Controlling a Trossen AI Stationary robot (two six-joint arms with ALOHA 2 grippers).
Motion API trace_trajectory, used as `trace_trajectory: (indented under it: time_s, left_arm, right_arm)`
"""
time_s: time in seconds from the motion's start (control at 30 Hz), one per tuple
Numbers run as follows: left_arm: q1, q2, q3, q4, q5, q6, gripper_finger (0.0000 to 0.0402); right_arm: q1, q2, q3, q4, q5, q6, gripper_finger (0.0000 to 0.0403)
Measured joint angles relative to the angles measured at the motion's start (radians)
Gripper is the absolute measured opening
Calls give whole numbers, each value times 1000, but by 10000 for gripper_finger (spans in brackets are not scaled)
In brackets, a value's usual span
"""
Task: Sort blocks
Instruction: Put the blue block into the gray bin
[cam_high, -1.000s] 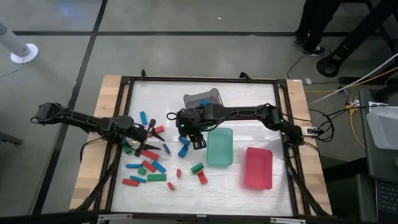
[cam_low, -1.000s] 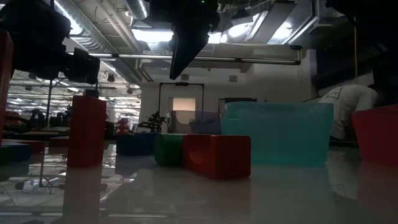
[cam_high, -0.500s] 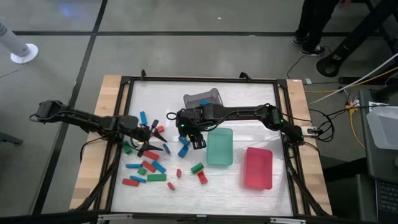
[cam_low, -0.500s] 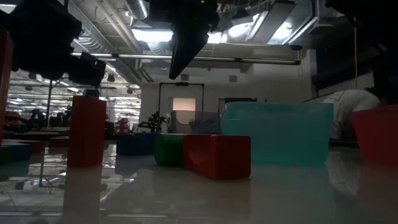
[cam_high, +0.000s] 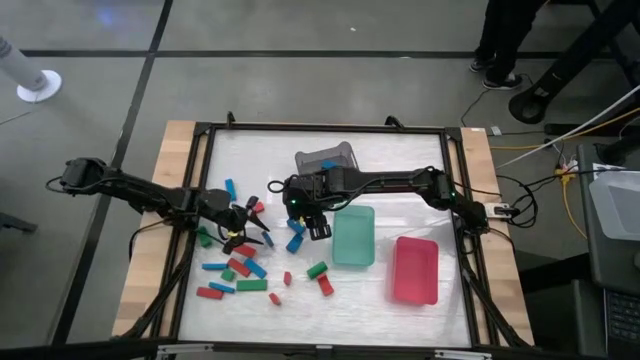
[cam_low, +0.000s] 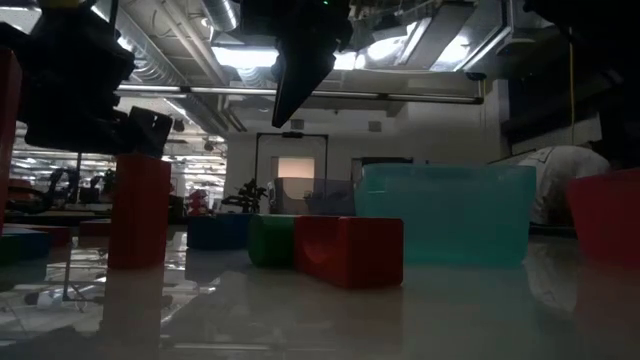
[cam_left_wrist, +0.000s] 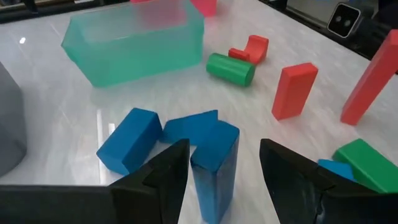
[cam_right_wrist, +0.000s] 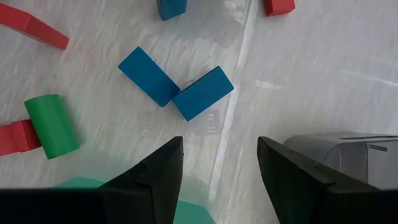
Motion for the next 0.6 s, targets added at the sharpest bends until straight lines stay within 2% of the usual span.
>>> trace_trajectory:
  time_s: [0.3,0.47,0.57,0.6]
  left_arm:
    - [0,118,0,87,-2,35,172]
    - [0,159,0,99,-18,50,101]
    - [0,164,0,136,-25,50,45]
    - [0,164,0,149,-25,50,38]
  right_arm:
    - [0,0,0,-1,0,0,204]
    - [1,0,0,-1,-1,46,204]
    - [1,0,0,-1,-8,160,204]
    - [1,0,0,-1,-8,206,204]
